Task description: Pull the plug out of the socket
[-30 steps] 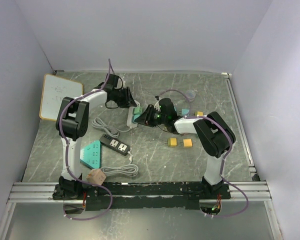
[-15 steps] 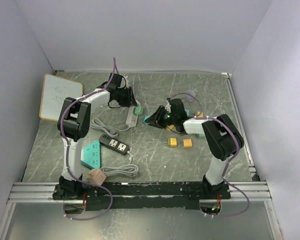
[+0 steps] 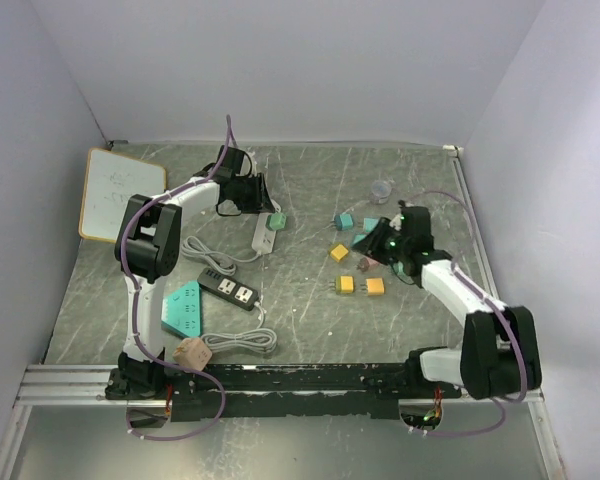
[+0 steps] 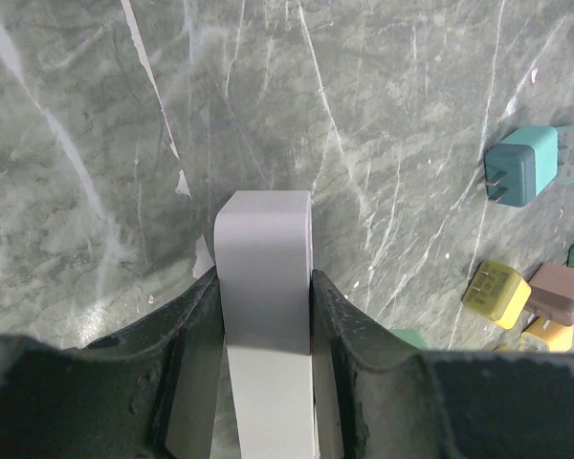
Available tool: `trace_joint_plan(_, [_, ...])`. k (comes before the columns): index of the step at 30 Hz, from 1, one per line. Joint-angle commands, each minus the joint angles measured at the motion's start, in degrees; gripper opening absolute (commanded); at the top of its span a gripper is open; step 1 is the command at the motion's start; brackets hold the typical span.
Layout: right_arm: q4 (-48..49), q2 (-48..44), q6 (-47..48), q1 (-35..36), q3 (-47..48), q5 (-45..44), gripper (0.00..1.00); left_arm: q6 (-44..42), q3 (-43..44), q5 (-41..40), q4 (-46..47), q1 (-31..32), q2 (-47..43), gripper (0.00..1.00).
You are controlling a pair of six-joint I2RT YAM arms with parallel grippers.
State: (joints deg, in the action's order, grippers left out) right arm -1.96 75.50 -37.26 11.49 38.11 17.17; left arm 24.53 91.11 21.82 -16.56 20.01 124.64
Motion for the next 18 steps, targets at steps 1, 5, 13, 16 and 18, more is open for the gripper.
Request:
trace_joint_plan(1, [-10.78,-6.73,2.48,-8.76,-5.74,0.8,0.0,-1.87,0.21,-0.36,-2.61,-0.74,1.75,0.26])
trace_joint_plan(5, [-13.65,-11.8,1.15,-18.69,-11.11,3.96,0.0,-1.86,0.19,-0.26,-2.67,-0.76,1.75,0.26])
trace_joint_plan(13, [-14.32,-17.04,1.48,-27.45,-14.45,6.88,0.0,-2.03,0.11,-0.28,-2.71,-0.85,1.48,0.26])
trace_joint_plan(16, [-13.52,-19.4,2.04,-27.89,-14.69,8.71,0.0,-2.11,0.2,-0.14,-2.82,-0.85,1.57,0.26])
trace_joint_plan(18, [-15.34,-21.03,2.27,-28.18,-14.49,6.6,0.0,-2.17,0.12,-0.29,-2.8,-0.85,1.58,0.25])
